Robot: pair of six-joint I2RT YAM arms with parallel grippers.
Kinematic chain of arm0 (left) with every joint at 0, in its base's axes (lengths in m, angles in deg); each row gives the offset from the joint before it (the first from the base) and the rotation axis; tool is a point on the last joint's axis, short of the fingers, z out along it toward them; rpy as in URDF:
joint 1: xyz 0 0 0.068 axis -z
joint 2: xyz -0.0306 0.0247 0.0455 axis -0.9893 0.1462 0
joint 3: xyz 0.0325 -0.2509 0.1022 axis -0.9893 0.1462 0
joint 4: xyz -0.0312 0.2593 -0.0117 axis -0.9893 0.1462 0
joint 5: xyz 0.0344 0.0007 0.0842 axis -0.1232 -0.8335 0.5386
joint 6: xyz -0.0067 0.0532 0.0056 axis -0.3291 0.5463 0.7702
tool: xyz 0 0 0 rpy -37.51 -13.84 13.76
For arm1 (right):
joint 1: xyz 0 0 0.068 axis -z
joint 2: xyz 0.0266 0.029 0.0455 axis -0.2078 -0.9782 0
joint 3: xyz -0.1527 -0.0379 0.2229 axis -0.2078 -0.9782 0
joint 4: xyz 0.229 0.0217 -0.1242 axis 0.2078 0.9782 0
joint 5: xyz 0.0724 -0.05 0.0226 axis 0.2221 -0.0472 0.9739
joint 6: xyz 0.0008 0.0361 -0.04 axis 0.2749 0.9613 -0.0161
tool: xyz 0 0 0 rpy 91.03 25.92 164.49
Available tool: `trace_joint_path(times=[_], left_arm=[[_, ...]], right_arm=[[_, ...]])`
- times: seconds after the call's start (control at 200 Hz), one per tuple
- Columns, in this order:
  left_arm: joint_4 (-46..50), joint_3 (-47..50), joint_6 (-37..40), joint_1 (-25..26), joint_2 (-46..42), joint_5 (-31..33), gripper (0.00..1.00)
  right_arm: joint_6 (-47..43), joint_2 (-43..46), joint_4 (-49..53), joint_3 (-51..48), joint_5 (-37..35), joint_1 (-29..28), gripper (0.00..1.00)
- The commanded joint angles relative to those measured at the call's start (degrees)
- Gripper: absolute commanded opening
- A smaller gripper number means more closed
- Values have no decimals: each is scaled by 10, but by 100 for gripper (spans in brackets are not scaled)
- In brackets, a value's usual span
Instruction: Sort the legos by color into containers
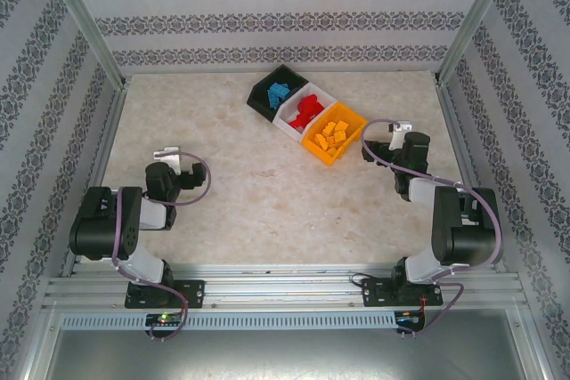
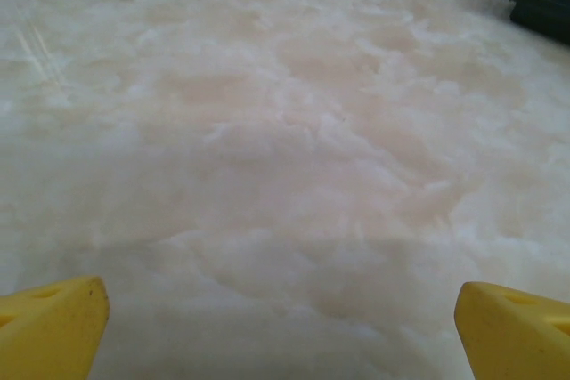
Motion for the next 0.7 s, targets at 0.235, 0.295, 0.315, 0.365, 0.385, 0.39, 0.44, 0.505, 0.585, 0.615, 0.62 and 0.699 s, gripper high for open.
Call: trace_joint_path(times=[0.235,0.295,0.315,0.365,0.385,0.39,0.44,0.505,0.585,0.615,0.62,0.699], left_arm=[[-31,-24,3,2,-2,20,100],[-36,-23,3,2,-1,20,100],[-38,-24,3,2,0,21,100],[-30,-24,3,2,-2,18,100],[-30,-25,4,2,-2,18,100],[-30,-25,4,2,-2,18,100],[-26,-28,6,2,-1,11,100],[-16,-34,12,2,-1,-4,100],[8,-46,24,2,-1,-30,100],[11,-48,28,2,-1,-37,100],[11,-48,28,2,-1,-38,100],[10,-47,29,2,-1,-43,100]], right_arm=[[-9,13,-32,-8,-1,-5,91],[-10,17,-46,-18,-3,-5,91],[-11,18,-52,-22,-3,-5,91],[-12,20,-62,-29,-4,-7,91],[-11,21,-67,-32,-4,-7,91],[-11,22,-69,-33,-5,-7,91],[-11,24,-80,-41,-4,-7,92],[-12,26,-98,-52,-4,-7,92],[-13,30,-122,-70,-11,-9,92],[-14,31,-142,-76,-13,-10,93],[-15,32,-144,-77,-13,-11,93],[-31,25,-195,-106,-28,-24,93]])
